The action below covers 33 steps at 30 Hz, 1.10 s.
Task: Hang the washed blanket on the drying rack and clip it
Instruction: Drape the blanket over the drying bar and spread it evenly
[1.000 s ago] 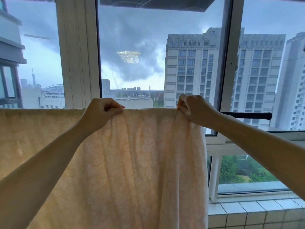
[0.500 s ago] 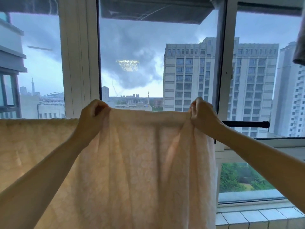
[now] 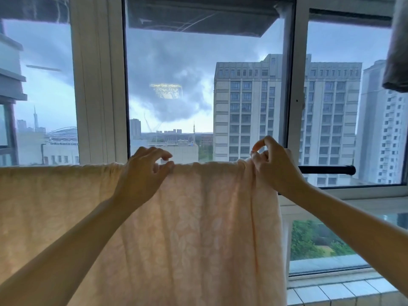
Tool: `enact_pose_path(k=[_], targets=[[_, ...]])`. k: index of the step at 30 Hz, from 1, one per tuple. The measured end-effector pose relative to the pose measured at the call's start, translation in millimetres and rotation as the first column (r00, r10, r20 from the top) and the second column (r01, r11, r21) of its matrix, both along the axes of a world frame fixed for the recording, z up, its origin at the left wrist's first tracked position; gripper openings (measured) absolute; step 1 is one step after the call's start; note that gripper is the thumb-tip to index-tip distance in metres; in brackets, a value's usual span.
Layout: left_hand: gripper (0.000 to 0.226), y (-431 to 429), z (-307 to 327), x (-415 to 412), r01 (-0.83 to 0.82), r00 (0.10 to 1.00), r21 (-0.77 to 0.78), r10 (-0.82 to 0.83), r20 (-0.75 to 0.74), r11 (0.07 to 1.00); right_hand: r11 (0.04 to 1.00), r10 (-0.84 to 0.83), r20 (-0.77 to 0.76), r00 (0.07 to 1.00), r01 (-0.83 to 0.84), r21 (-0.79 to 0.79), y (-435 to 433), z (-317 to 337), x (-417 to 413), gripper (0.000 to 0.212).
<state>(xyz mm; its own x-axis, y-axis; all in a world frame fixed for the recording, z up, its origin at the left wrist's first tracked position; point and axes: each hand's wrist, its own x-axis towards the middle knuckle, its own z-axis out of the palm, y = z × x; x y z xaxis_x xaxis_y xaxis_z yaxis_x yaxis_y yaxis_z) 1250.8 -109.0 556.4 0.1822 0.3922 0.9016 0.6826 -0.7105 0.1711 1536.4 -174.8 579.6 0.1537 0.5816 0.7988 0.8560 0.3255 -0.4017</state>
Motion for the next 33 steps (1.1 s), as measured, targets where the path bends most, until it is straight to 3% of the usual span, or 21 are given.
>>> enact_pose_path(k=[6,13,16,19,21,26,29,33], targets=[[0.034,13.1,13.6,43.0,0.07,0.984,-0.166,-0.095,-0.149,0.984,0.957,-0.12,-0.075,0.99,0.095,-0.275,5.9,16.0,1.6,0.037],[0.014,20.0,19.3,47.6,0.15,0.987,-0.16,-0.156,-0.026,0.976,0.935,-0.174,0.157,0.972,0.213,-0.284,13.5,16.0,8.0,0.018],[0.013,21.2,18.7,41.9,0.201,0.975,-0.151,-0.182,0.131,0.968,0.969,-0.154,0.025,0.988,0.156,-0.191,8.6,20.2,10.1,0.016],[0.02,24.2,18.2,28.7,0.284,0.875,-0.091,-0.219,0.433,0.955,0.985,-0.171,-0.165,0.971,0.165,-0.053,1.0,28.1,23.0,0.014],[0.026,27.0,16.8,18.1,0.293,0.83,-0.047,-0.23,0.508,0.955,0.992,-0.125,-0.288,0.95,0.125,-0.019,-3.9,32.0,30.1,0.017],[0.021,24.3,12.7,21.1,0.154,0.977,-0.076,-0.141,0.16,0.985,0.974,-0.014,-0.292,0.956,-0.052,-0.22,-9.8,23.3,22.8,0.031],[0.012,18.4,13.2,36.6,0.127,0.991,-0.029,-0.125,0.054,0.992,0.965,-0.055,-0.35,0.935,-0.041,-0.26,-8.0,16.7,18.9,0.024],[0.022,13.3,16.7,59.9,0.148,0.983,-0.131,-0.16,-0.088,0.98,0.943,-0.093,-0.384,0.919,-0.043,-0.33,-8.5,15.8,16.5,0.024]])
